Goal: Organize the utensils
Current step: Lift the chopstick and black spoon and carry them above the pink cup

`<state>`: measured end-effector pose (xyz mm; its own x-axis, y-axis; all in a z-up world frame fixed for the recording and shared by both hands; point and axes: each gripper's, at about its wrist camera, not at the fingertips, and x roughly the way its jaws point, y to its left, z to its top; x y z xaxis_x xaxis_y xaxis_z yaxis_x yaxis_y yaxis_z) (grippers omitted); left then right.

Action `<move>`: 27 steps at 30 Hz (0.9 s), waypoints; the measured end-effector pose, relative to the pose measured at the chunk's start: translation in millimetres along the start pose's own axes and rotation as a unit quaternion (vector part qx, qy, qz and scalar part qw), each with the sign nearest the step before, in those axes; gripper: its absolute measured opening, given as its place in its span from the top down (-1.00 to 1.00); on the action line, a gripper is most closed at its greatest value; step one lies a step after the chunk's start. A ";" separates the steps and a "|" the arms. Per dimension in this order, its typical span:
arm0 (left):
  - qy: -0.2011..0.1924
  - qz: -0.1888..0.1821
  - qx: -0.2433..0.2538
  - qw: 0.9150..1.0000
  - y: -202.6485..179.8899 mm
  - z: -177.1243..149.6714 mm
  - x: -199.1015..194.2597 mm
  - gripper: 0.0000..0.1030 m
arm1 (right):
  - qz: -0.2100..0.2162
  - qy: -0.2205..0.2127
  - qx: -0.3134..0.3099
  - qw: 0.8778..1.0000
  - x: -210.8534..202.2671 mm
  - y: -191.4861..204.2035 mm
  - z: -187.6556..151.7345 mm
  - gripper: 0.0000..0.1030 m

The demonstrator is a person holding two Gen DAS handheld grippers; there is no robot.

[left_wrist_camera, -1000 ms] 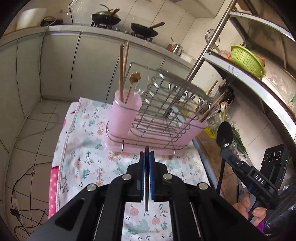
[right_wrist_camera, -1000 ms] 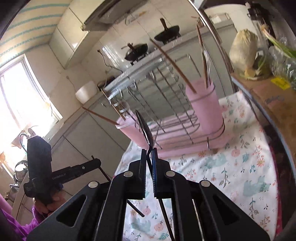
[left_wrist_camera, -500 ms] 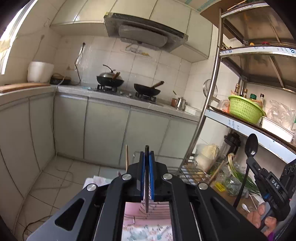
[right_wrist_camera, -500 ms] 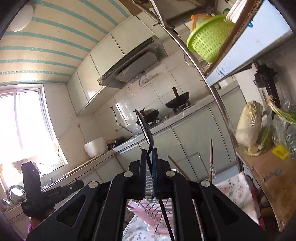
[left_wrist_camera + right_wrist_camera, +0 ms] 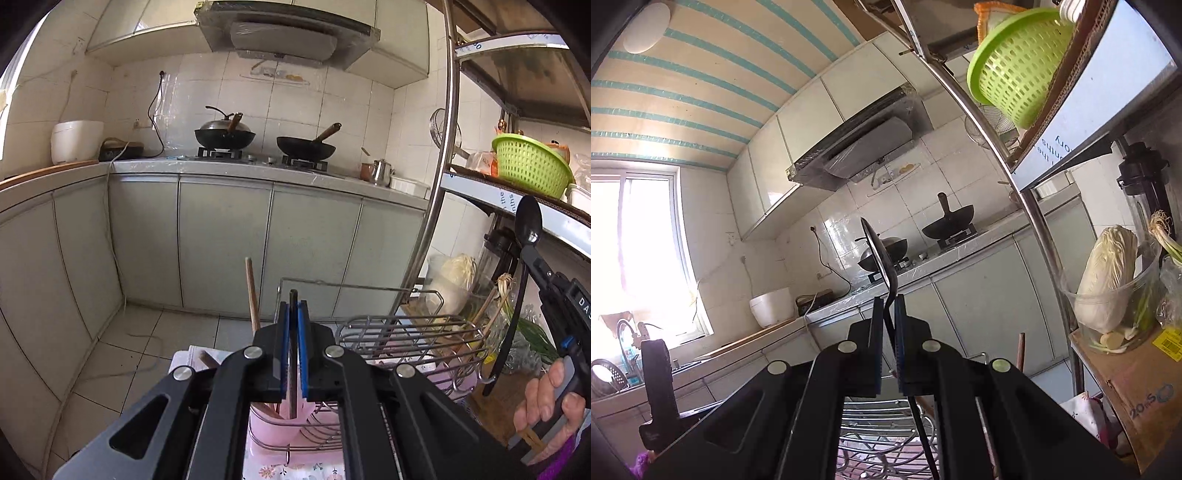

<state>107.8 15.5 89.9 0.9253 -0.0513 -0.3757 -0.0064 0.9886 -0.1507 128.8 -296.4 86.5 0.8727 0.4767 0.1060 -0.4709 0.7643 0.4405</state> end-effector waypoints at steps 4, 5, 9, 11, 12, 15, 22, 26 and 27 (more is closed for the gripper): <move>0.007 0.000 0.005 1.000 -2.1 -10.9 11.1 0.93 | -0.006 -0.008 -0.009 1.000 8.3 -7.3 -7.3 0.89; 0.008 -0.003 0.004 1.000 -0.7 -13.0 12.0 0.93 | -0.008 -0.012 -0.016 1.000 9.7 -6.7 -8.0 0.89; 0.008 -0.008 -0.003 1.000 3.8 -17.3 16.2 0.93 | -0.011 -0.028 -0.043 0.999 14.0 -6.0 -10.4 0.89; 0.009 -0.009 -0.001 1.000 4.7 -20.1 17.0 0.93 | -0.012 -0.026 -0.047 0.998 17.3 -8.3 -13.4 0.89; 0.010 -0.008 0.000 1.000 6.5 -22.5 16.4 0.93 | -0.013 -0.023 -0.047 0.999 19.1 -10.0 -16.4 0.89; 0.017 -0.009 -0.002 1.000 10.7 -26.7 17.2 0.93 | -0.017 -0.007 -0.036 0.999 19.7 -16.2 -26.4 0.89; 0.034 -0.023 0.001 0.999 15.0 -39.8 10.0 0.92 | -0.044 0.034 -0.004 0.998 -7.4 -23.1 -48.8 0.89; 0.055 -0.027 -0.002 0.998 23.5 -44.0 18.1 0.92 | -0.069 0.071 0.005 0.995 -14.7 -27.8 -60.9 0.89; 0.059 -0.027 -0.004 0.998 27.2 -43.6 22.5 0.92 | -0.074 0.083 0.006 0.994 -13.9 -29.0 -63.2 0.88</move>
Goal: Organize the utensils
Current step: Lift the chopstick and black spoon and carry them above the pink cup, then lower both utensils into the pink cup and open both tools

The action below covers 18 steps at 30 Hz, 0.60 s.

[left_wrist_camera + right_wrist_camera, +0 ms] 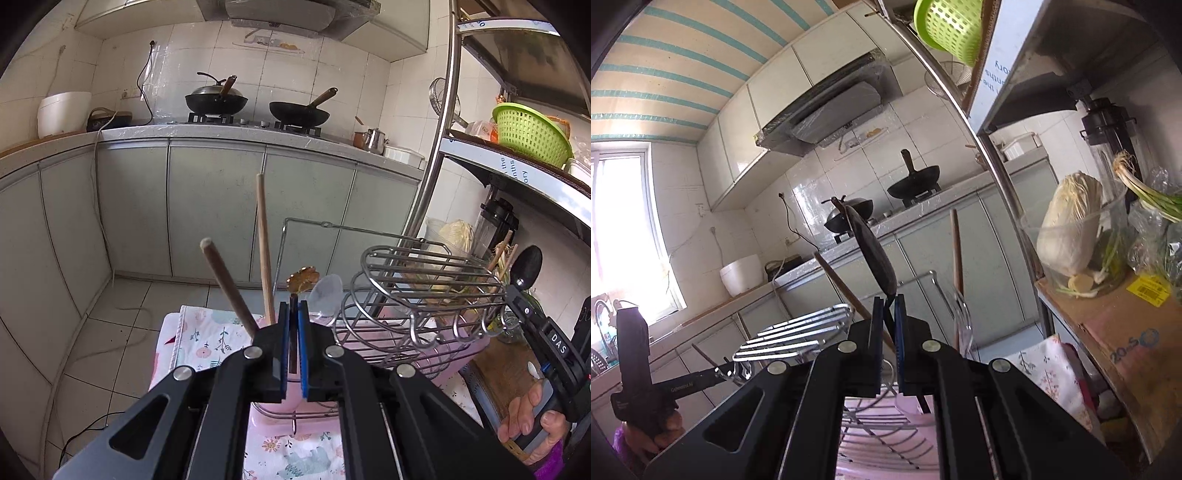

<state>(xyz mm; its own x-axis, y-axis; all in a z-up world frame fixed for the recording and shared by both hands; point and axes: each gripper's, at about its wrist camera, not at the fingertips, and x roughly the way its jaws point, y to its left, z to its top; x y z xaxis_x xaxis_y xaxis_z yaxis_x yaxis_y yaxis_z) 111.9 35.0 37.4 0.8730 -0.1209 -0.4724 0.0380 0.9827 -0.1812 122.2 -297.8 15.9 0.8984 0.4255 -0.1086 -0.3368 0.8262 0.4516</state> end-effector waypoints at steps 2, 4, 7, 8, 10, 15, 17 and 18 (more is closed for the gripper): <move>0.010 -0.001 -0.010 1.000 10.0 4.3 9.0 0.92 | -0.012 0.018 0.000 1.000 2.6 -1.6 -3.0 0.89; 0.019 -0.012 -0.027 0.999 19.7 10.3 19.3 0.92 | -0.021 0.038 0.001 0.999 7.9 -3.8 -3.9 0.89; 0.026 -0.031 -0.041 0.998 26.5 19.2 31.0 0.92 | -0.034 0.066 0.010 0.997 17.3 -9.7 -3.9 0.89; 0.027 -0.031 -0.041 0.998 25.9 21.3 34.0 0.92 | -0.036 0.074 0.016 0.996 20.1 -12.9 -3.6 0.89; 0.026 -0.029 -0.037 0.999 24.3 24.6 39.2 0.92 | -0.040 0.092 0.027 0.995 26.5 -18.8 -3.2 0.88; 0.027 -0.031 -0.038 0.998 21.6 27.5 44.6 0.88 | -0.048 0.116 0.035 0.991 35.0 -19.9 2.3 0.88; 0.031 -0.040 -0.037 0.998 21.8 26.6 43.1 0.77 | -0.052 0.125 0.031 0.990 35.0 -16.8 2.3 0.87; 0.033 -0.047 -0.037 0.998 20.9 27.0 41.3 0.64 | -0.056 0.132 0.032 0.989 35.6 -16.4 2.2 0.83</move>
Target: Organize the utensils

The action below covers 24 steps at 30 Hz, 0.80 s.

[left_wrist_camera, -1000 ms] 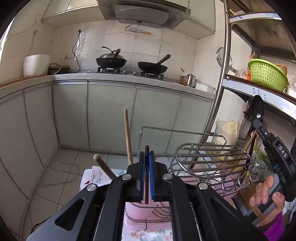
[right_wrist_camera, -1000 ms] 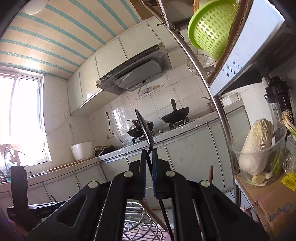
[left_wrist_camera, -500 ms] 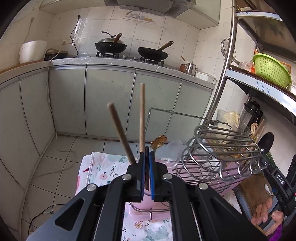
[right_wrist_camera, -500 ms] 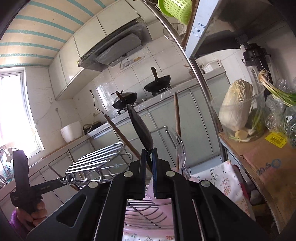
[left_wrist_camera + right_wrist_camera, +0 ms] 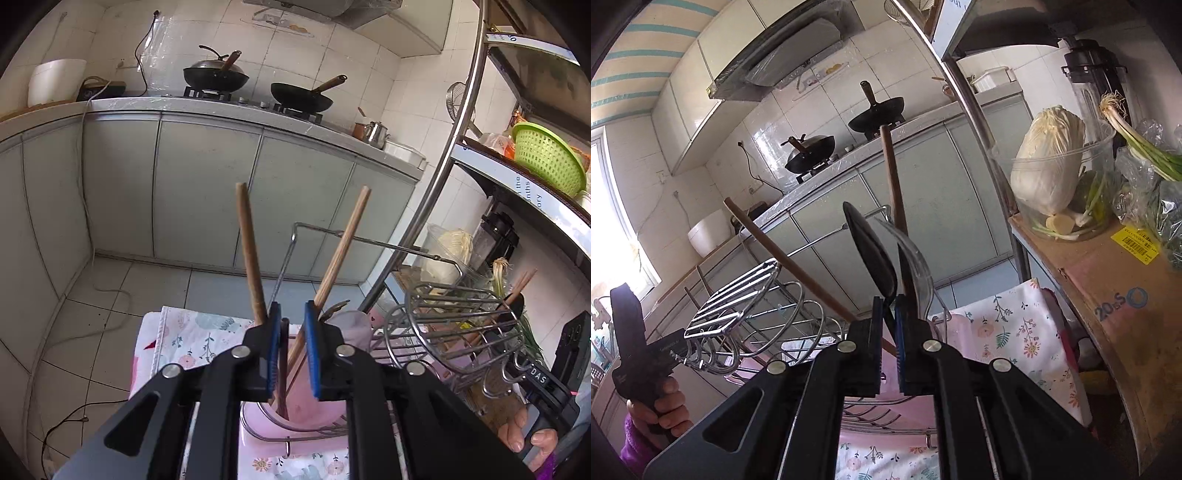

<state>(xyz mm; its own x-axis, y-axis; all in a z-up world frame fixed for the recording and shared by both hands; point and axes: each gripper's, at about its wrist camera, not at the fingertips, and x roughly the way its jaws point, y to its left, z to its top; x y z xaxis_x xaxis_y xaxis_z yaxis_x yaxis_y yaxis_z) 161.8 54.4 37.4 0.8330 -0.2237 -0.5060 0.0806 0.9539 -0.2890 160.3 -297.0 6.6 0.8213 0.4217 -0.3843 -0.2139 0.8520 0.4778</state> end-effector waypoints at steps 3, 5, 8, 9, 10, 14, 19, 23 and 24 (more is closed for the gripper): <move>0.005 -0.011 0.009 1.000 -5.4 -0.9 -5.2 0.32 | 0.007 0.016 -0.001 1.000 -1.9 2.5 -2.4 0.45; 0.004 -0.010 0.024 1.000 -10.7 -2.3 -9.0 0.19 | 0.006 0.017 -0.013 1.000 -6.0 8.0 -4.7 0.25; -0.003 -0.009 0.037 0.999 -18.0 -1.7 -15.0 0.07 | -0.003 0.015 -0.031 0.999 -13.1 15.5 -7.7 0.14; -0.006 -0.011 0.038 0.999 -18.9 -0.7 -18.3 0.07 | -0.004 0.013 -0.034 0.999 -16.4 17.0 -8.3 0.13; -0.010 -0.013 0.036 0.999 -19.3 1.1 -22.0 0.06 | -0.007 0.012 -0.037 0.999 -19.3 17.9 -8.6 0.12; -0.030 -0.018 0.026 0.999 -16.9 10.6 -40.0 0.06 | -0.016 0.010 -0.048 0.999 -32.9 20.5 -7.6 0.12; -0.050 -0.018 0.024 0.998 -16.8 16.0 -65.2 -0.04 | -0.025 0.014 -0.055 0.998 -48.7 22.6 -12.5 0.11; -0.068 -0.012 0.031 0.997 -20.9 11.5 -89.5 -0.09 | -0.032 0.018 -0.063 0.997 -59.4 26.4 -21.3 0.11; -0.069 -0.012 0.033 0.997 -23.1 8.3 -94.5 -0.14 | -0.031 0.022 -0.063 0.997 -61.8 27.7 -24.5 0.11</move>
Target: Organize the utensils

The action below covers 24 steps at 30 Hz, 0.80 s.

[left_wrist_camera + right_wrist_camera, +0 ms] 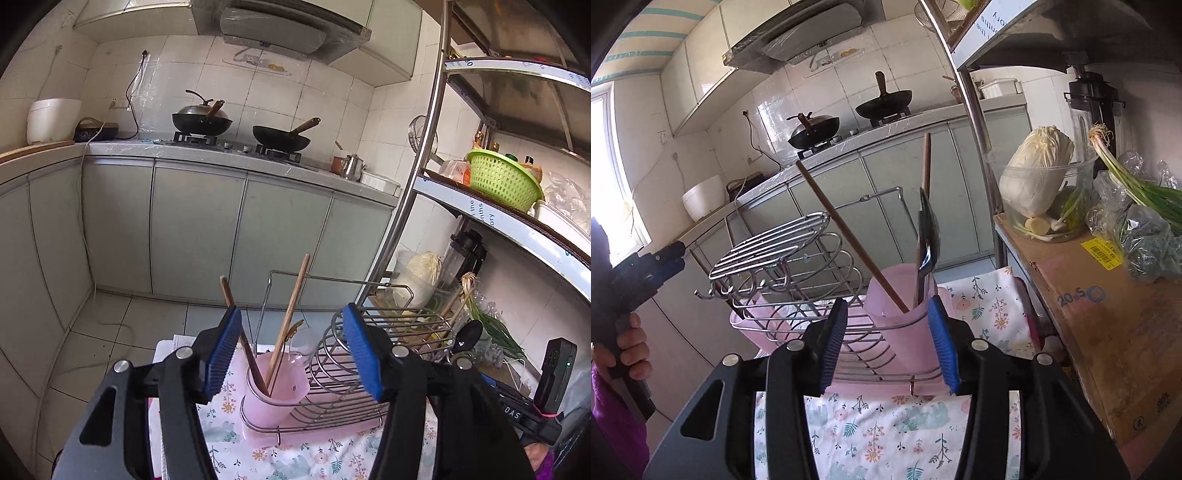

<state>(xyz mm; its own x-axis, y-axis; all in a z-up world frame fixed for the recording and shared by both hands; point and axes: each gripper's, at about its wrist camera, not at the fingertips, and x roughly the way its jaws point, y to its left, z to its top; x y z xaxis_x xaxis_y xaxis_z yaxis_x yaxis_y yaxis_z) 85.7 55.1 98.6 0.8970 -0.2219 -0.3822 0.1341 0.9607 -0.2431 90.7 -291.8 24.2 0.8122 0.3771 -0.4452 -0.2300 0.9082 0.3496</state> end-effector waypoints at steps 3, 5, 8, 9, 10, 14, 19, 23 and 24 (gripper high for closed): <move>-0.002 0.003 0.010 1.000 -8.8 -11.6 -14.4 -0.19 | 0.004 0.012 -0.001 1.000 -3.5 6.3 -10.5 0.10; -0.001 0.008 0.022 1.000 -17.1 -21.9 -21.4 -0.20 | 0.000 0.016 -0.005 1.000 -5.6 12.4 -18.7 0.09; 0.008 0.016 0.040 0.999 -28.8 -40.2 -28.1 -0.27 | -0.007 0.017 -0.023 1.000 -10.4 24.6 -29.2 -0.10; 0.009 0.021 0.045 0.999 -32.7 -47.1 -30.1 -0.28 | -0.005 0.019 -0.030 0.999 -12.2 29.2 -32.3 -0.13; 0.010 0.026 0.048 0.998 -36.0 -53.2 -32.3 -0.28 | -0.004 0.021 -0.035 0.999 -13.9 32.6 -34.9 -0.17; 0.015 0.040 0.057 0.998 -46.8 -76.4 -38.8 -0.28 | -0.007 0.017 -0.049 0.999 -20.6 44.3 -45.9 -0.36; 0.018 0.068 0.061 0.996 -56.8 -104.5 -40.7 -0.28 | -0.023 0.018 -0.075 0.997 -24.5 56.6 -56.8 -0.49; 0.033 0.077 0.041 0.996 -58.1 -119.2 -37.3 -0.28 | -0.051 0.007 -0.113 0.992 -27.8 68.4 -67.0 -0.50; 0.035 0.082 0.038 0.995 -58.2 -122.3 -36.6 -0.28 | -0.055 0.004 -0.116 0.992 -28.8 70.1 -68.6 -0.50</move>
<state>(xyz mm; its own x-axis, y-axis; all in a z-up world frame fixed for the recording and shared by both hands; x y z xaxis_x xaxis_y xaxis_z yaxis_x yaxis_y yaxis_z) -6.4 -13.1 17.7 0.8785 -0.0700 -0.4726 0.0228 0.9942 -0.1048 14.4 -226.6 5.0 0.8346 0.2747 -0.4776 -0.2587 0.9607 0.1004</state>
